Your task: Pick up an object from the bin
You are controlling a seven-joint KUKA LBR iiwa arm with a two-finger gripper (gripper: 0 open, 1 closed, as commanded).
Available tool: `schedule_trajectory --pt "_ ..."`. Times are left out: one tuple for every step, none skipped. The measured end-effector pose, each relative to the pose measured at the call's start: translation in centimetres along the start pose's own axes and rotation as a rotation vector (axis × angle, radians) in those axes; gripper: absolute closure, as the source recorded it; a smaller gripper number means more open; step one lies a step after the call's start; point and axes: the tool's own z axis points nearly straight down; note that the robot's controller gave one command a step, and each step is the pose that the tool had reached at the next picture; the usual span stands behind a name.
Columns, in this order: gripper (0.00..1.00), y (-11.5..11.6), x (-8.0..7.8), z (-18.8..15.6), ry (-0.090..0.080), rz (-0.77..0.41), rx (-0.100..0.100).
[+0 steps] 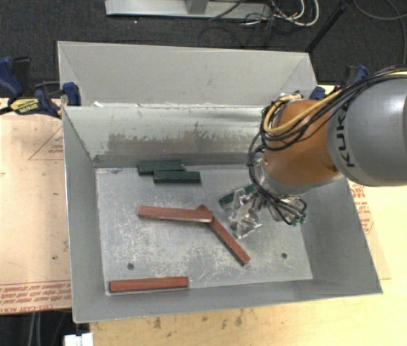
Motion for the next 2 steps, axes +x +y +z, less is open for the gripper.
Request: schedule_trajectory --pt "0.00 0.17 0.49 0.41 0.017 -0.001 -0.006" --pt "0.00 0.17 0.49 0.40 0.017 -0.001 -0.005"
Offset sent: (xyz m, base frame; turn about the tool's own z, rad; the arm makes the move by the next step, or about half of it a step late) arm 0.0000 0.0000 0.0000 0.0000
